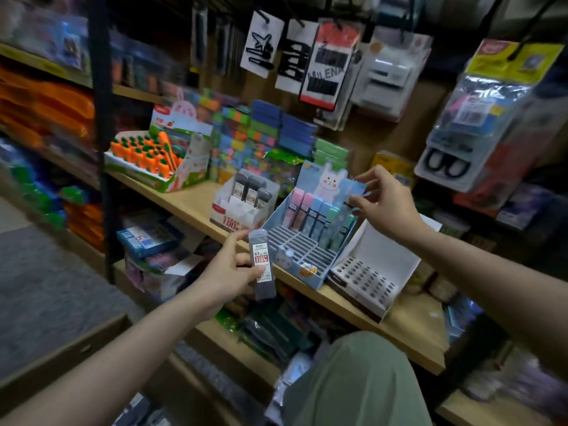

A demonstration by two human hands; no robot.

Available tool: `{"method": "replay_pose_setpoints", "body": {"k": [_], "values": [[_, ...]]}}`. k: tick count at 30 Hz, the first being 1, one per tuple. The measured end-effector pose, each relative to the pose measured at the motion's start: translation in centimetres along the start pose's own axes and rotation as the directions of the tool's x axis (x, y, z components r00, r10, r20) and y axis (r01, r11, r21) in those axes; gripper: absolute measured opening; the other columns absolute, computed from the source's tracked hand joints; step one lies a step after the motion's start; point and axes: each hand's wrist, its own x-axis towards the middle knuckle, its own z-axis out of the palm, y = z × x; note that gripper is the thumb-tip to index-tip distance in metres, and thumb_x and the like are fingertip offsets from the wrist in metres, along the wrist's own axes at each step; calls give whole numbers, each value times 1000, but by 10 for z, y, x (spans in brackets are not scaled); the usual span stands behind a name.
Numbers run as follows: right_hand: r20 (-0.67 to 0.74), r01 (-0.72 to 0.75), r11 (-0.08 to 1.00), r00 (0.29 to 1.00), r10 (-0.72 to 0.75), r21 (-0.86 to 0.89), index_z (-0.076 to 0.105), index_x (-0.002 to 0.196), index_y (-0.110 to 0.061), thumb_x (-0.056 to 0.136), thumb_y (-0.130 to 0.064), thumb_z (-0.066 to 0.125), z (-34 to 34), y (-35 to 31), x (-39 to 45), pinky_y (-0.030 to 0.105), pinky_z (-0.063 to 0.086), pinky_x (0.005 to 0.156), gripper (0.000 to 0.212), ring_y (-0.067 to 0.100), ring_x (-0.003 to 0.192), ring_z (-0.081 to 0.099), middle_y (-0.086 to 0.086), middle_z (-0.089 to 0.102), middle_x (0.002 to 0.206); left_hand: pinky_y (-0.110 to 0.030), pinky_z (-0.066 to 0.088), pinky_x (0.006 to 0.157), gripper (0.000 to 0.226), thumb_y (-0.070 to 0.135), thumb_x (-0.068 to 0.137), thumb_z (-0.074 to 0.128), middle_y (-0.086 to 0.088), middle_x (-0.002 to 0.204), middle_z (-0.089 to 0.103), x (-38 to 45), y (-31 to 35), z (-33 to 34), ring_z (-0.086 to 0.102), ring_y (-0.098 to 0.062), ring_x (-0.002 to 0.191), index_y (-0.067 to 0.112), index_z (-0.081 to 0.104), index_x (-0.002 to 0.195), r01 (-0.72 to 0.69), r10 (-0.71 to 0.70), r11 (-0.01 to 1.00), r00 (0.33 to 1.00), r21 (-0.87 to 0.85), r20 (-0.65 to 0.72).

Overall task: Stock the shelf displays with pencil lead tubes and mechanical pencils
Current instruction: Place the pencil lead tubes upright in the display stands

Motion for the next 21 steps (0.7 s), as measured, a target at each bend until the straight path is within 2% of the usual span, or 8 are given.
{"method": "replay_pose_setpoints", "body": {"k": [4,6,9,13,17,21], "values": [[-11,69,984,997,-71,-165,55,94,-28,80,-22,80,14,-5,19,26,53,62,30,11,77,65,-10,61,79,-46,59,76,46,2,90,63,-2,98,75,11,-7,-8,70,-19,97,32,43,118,20,-21,1000,999,-18,-33],[17,85,972,996,-84,-221,55,92,-28,78,-25,82,26,-8,26,30,54,64,31,11,74,64,-13,59,75,-40,59,70,43,2,89,63,-4,99,74,15,-8,-10,70,-21,97,32,45,113,17,-18,999,999,-30,-45],[69,76,953,996,-59,-293,58,96,-25,79,-25,81,44,-8,34,36,55,69,28,18,80,65,-5,64,80,-35,58,64,42,0,89,63,-5,99,74,20,-10,-14,71,-19,93,34,46,109,21,-24,998,999,-55,-43],[129,79,932,991,-36,-354,59,106,-19,82,-23,76,63,-1,36,42,56,75,30,24,88,65,5,69,94,-35,58,63,43,0,89,63,-3,95,75,25,-14,-19,73,-16,88,36,46,107,23,-26,997,999,-69,-46],[93,51,941,995,-20,-336,58,110,-20,85,-23,73,74,5,34,42,55,75,29,26,89,64,8,69,95,-40,60,67,41,1,89,63,-2,94,75,30,-16,-24,73,-17,88,33,46,108,13,-18,998,997,-69,-80],[113,14,958,993,20,-287,58,110,-19,86,-26,73,75,5,37,44,55,78,29,26,90,65,8,69,97,-35,58,64,40,1,89,63,-2,96,75,32,-16,-24,72,-18,90,34,45,106,12,-20,997,995,-80,-100]]}}
